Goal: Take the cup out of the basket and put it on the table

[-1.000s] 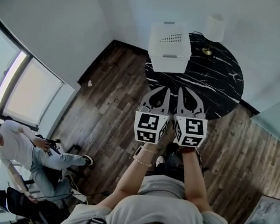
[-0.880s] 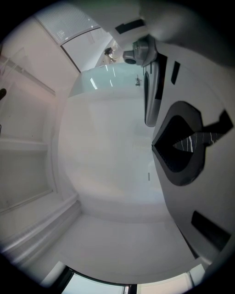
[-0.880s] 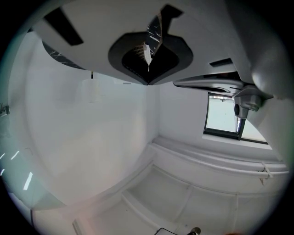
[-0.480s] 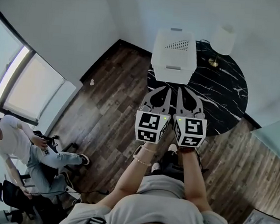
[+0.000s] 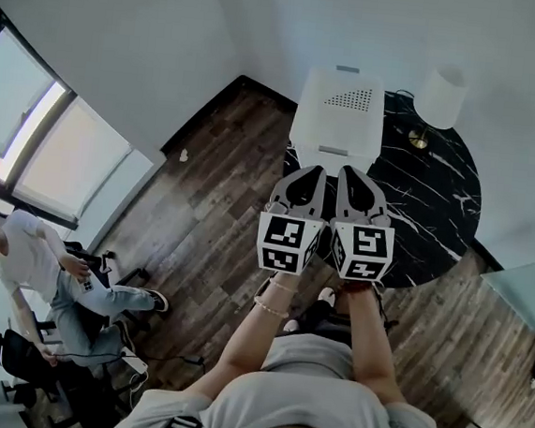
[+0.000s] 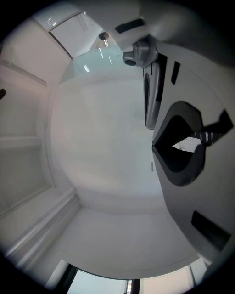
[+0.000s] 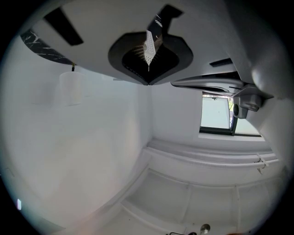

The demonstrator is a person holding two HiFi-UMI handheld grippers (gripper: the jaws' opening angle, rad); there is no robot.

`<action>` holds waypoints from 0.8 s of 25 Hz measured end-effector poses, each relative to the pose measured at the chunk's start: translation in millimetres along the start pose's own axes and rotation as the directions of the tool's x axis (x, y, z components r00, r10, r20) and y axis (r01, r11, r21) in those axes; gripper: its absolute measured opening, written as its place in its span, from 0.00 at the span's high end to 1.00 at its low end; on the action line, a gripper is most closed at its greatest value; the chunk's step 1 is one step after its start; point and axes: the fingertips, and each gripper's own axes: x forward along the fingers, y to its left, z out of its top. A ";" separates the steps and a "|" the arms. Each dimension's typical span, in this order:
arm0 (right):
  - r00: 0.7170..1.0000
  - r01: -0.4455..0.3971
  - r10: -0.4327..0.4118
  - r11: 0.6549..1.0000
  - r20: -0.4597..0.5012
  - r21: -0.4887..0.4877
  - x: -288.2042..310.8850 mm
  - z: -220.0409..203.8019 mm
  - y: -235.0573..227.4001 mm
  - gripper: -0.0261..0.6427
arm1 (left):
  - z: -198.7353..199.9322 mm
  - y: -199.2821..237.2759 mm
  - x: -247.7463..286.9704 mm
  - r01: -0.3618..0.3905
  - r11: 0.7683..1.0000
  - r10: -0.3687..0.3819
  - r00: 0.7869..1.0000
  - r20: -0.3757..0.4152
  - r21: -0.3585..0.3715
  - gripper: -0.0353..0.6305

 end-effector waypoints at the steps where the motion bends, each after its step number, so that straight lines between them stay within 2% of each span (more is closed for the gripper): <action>1: 1.000 -0.008 0.008 1.000 0.001 0.000 4.7 0.4 -2.7 0.95 | 0.9 1.1 4.6 -0.006 1.000 0.006 1.000 -0.001 0.001 0.94; 11: 0.996 -0.085 0.085 0.996 0.007 0.007 48.9 4.4 -17.2 0.95 | 5.8 22.3 39.4 -0.081 0.997 0.081 0.997 -0.008 0.012 0.94; 20: 0.992 -0.124 0.124 0.992 -0.017 -0.004 68.6 -2.1 -31.4 0.95 | -3.1 30.5 61.9 -0.121 0.993 0.121 0.992 -0.027 -0.013 0.94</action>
